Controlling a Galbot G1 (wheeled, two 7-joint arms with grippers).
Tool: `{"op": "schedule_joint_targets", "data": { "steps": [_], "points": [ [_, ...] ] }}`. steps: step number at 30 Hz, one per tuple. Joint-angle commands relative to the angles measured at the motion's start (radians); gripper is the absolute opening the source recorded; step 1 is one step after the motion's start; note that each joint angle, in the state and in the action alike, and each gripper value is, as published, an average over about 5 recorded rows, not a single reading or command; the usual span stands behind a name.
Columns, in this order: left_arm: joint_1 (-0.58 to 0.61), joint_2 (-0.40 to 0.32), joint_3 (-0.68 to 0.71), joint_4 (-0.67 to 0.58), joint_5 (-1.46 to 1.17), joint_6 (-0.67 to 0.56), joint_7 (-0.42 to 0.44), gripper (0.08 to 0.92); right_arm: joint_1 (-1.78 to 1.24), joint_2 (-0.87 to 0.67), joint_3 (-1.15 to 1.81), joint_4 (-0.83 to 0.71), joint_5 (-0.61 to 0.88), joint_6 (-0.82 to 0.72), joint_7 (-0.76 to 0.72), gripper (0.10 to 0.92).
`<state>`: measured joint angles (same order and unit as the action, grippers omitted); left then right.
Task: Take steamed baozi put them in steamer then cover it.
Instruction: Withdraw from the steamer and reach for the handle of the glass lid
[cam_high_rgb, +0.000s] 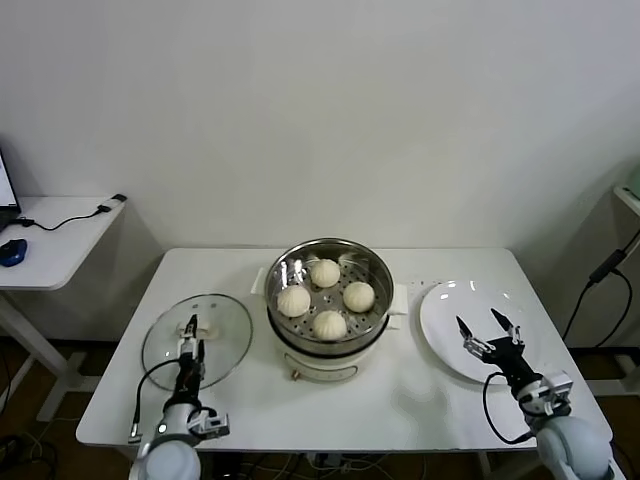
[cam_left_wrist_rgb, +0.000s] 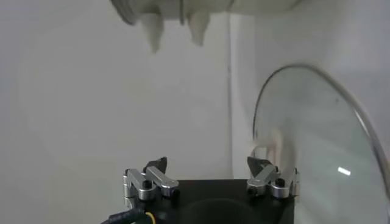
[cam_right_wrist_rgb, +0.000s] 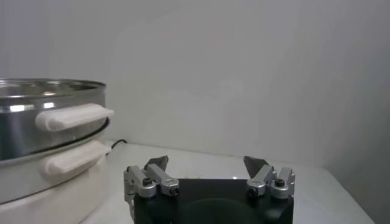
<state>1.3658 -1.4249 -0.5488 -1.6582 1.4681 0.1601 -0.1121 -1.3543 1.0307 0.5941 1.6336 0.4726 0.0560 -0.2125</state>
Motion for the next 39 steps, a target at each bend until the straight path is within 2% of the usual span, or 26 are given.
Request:
{"op": "schedule_joint_targets", "data": {
  "steps": [1, 18, 27, 30, 39],
  "points": [
    [-0.179, 0.028, -0.001, 0.249, 0.045, -0.012, -0.033, 0.823, -0.029, 0.028, 0.027, -0.007, -0.048, 0.005, 0.004, 0.823],
    [-0.287, 0.045, -0.014, 0.371, 0.041, -0.033, -0.05, 0.823, -0.027, 0.049, 0.037, -0.038, -0.046, 0.023, -0.009, 0.823],
    [-0.29, 0.055, -0.014, 0.36, -0.011, -0.081, -0.026, 0.814, -0.022, 0.058, 0.038, -0.062, -0.056, 0.034, -0.019, 0.823],
    [-0.285, 0.06, -0.016, 0.353, -0.029, -0.091, -0.011, 0.757, -0.02, 0.061, 0.037, -0.07, -0.067, 0.04, -0.024, 0.823],
    [-0.288, 0.069, -0.015, 0.364, -0.073, -0.112, 0.006, 0.498, -0.016, 0.079, 0.039, -0.092, -0.097, 0.057, -0.034, 0.823]
  ]
}}
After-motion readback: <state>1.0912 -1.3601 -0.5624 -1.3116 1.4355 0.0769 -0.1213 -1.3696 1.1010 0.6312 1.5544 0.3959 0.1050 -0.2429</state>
